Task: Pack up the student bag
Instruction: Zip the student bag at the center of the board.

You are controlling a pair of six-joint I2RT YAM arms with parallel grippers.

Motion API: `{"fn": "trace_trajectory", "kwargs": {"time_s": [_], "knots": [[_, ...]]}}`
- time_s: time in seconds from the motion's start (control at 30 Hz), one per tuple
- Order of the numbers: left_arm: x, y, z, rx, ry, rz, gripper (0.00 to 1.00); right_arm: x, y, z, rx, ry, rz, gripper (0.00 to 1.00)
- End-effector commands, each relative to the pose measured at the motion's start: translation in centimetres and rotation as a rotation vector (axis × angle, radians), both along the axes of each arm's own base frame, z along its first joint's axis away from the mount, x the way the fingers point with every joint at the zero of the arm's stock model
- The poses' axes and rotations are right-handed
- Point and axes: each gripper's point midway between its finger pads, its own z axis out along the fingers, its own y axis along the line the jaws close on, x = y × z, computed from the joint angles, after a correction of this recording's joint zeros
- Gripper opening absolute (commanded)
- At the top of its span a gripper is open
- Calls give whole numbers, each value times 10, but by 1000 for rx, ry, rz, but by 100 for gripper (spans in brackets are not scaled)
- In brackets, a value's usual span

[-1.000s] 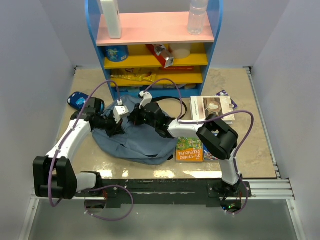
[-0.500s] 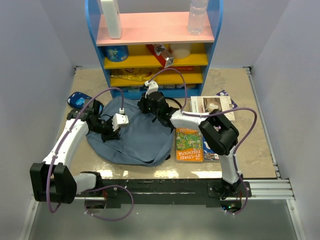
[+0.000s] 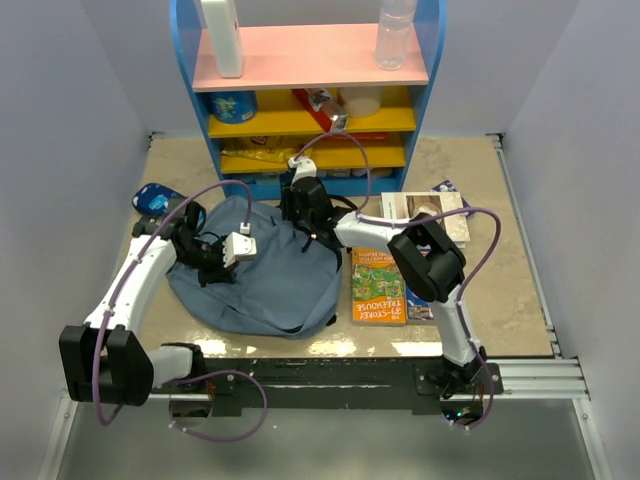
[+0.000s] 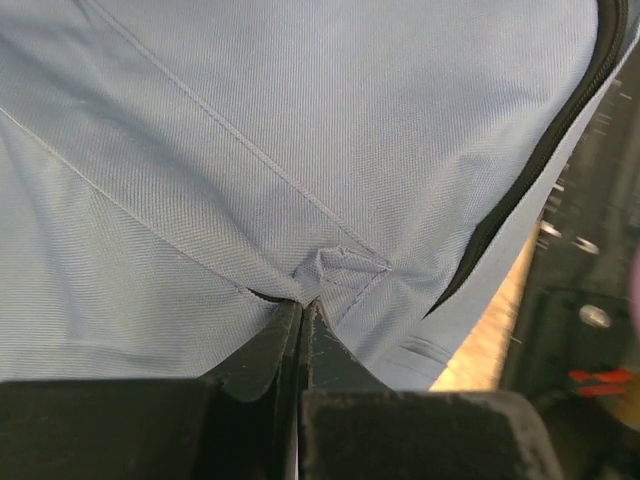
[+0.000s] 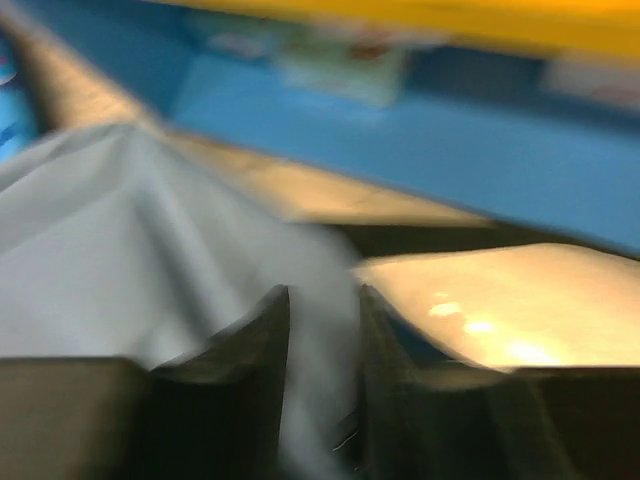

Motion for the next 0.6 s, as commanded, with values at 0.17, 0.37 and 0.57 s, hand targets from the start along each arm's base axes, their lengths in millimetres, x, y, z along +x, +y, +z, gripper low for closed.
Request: {"fn": "trace_trajectory", "kwargs": {"time_s": [0.17,0.37,0.57], "knots": [[19,3,18,11,1,144,22,-2,-77,75,10,-72,-174,58],[65,-6,63,-68,-94,258,52,-57,-95,78,45,0,-139,54],[104,-26,66,-169,-105,350,63,-107,-71,49,39,169,-97,54]]}}
